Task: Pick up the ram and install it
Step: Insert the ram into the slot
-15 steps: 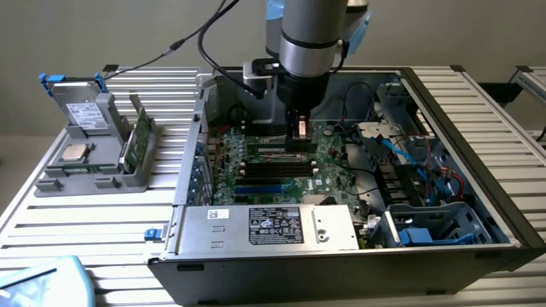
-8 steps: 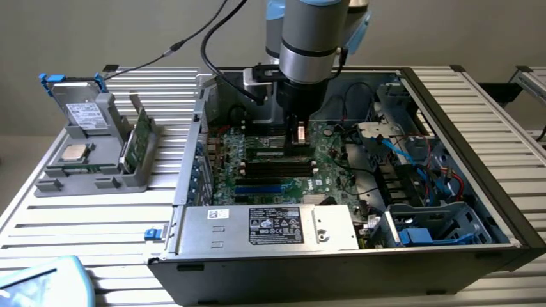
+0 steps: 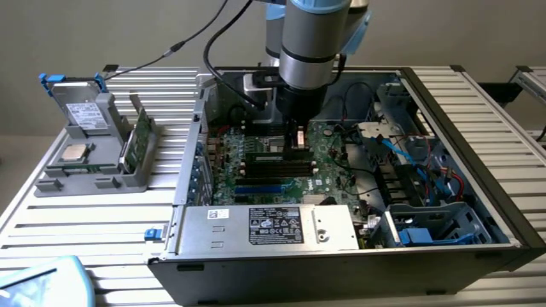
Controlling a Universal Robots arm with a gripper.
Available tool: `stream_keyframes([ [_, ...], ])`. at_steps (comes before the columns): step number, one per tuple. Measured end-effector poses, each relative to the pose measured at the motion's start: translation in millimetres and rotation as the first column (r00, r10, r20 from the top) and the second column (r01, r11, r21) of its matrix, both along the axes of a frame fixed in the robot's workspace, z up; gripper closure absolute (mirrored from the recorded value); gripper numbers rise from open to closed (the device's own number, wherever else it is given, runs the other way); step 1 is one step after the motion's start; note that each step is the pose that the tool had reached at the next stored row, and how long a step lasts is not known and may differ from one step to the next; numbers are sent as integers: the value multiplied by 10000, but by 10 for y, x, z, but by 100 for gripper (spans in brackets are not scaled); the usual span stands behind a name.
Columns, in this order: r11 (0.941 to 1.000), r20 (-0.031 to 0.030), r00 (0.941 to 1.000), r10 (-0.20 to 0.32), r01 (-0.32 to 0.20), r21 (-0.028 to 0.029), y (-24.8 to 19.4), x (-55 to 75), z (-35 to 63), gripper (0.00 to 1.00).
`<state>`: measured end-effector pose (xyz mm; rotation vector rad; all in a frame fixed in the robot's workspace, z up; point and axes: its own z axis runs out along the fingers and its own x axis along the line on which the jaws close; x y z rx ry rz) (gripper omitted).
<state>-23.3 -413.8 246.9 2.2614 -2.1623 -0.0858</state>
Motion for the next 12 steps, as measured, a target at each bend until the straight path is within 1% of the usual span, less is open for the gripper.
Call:
stream_keyframes([
  [2, 9999, -31, 10000, 2, -3, -140, 1, 0, -9, 87],
  [4, 9997, -59, 10000, 8, -10, -247, 2, 0, -20, 87],
  [5, 9997, -62, 10000, 9, -11, -263, 2, 0, -20, 87],
  [10, 9997, -61, 10000, 10, -12, -261, 3, 0, -26, 87],
  [12, 9997, -61, 10000, 10, -11, -262, 4, 0, -57, 87],
])
